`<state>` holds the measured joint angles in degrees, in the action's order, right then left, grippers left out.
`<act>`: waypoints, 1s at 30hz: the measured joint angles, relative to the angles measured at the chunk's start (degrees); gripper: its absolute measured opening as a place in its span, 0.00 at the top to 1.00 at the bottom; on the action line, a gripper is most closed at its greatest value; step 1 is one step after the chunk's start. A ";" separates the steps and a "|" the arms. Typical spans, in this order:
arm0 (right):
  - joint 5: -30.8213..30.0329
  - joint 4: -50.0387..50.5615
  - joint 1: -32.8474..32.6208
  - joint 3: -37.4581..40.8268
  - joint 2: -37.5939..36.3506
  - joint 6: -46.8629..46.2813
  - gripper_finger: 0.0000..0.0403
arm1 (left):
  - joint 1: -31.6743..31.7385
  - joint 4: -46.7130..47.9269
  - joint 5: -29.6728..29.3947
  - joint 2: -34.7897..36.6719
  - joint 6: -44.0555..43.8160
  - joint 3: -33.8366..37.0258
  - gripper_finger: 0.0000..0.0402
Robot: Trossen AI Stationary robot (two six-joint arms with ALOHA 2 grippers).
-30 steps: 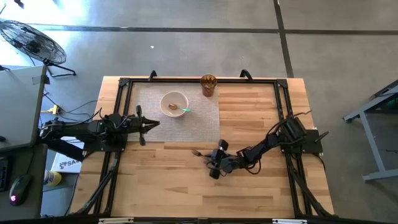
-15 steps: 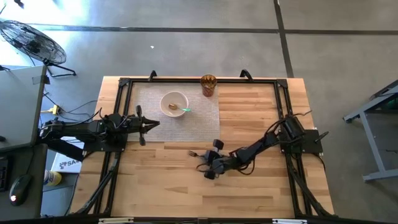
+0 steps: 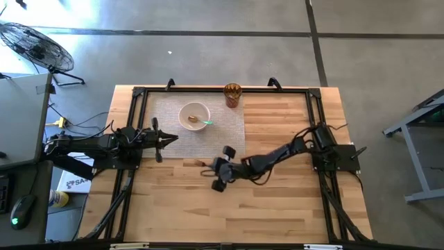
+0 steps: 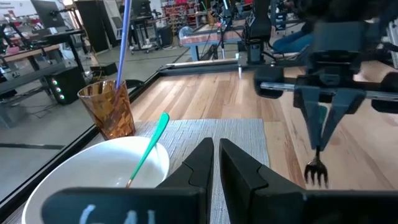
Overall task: Pick & Place Utensil
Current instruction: Put the blue fork into the white bowl on the gray mat
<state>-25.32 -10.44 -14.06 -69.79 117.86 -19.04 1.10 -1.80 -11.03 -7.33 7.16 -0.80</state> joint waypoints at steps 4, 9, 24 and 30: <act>1.92 4.96 3.10 -3.87 0.00 0.04 0.97 | -0.02 0.00 -0.02 0.00 0.00 0.00 0.94; 2.56 12.99 6.50 -9.71 -0.07 0.16 0.95 | 0.00 0.00 0.00 0.02 0.00 -0.02 0.94; 4.37 31.70 14.79 -25.62 -0.20 4.10 0.96 | 0.00 0.00 0.02 0.02 0.00 -0.02 0.94; 11.63 32.56 20.07 -29.49 1.69 3.64 0.97 | -0.01 0.00 0.02 0.00 0.00 -0.01 0.94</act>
<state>-13.69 22.11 6.00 -99.29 119.56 -15.40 1.10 -1.80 -11.00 -7.33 7.16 -0.81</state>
